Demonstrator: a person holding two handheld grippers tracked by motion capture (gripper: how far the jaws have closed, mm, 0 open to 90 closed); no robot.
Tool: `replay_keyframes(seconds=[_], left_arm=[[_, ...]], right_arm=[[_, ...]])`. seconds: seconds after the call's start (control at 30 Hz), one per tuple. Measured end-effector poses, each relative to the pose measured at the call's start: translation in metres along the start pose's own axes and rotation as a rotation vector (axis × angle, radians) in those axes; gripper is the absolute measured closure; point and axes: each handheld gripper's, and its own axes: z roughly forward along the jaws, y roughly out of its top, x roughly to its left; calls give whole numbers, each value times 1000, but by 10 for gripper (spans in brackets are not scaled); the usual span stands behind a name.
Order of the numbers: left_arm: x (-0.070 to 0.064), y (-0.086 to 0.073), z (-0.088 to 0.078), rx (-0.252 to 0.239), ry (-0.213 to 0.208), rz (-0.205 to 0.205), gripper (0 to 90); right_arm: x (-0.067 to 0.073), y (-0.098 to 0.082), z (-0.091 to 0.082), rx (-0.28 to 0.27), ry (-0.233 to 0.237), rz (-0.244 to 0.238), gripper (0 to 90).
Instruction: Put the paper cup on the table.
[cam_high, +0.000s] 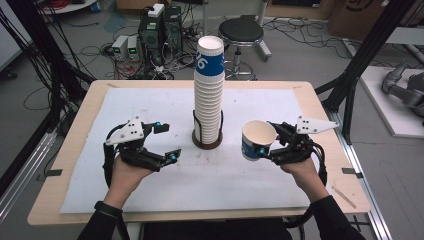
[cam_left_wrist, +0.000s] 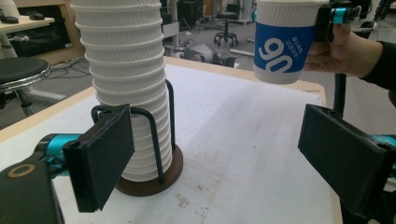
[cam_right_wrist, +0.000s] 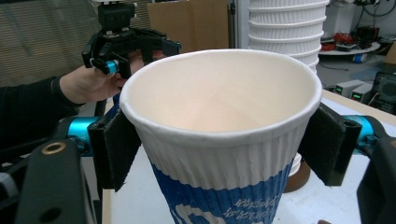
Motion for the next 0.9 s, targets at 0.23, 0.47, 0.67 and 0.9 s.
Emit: replay_keyframes(seconds=[0.23,0.47,0.67,0.9], left_arm=[[0,-6,-1,10,16,3,109],[-1,-11,-3,11,23,-1,109],[-1,-17,-6,14,22,-8,109],[-1,-23,-2,33,18,-20,111]], right_arm=[[-4,0,-2,-7,-13,7,219],[-5,1,-5,-10,-27,3,219],[-6,2,-8,-15,-32,0,218],[-5,2,-7,-1,-35,-11,216]])
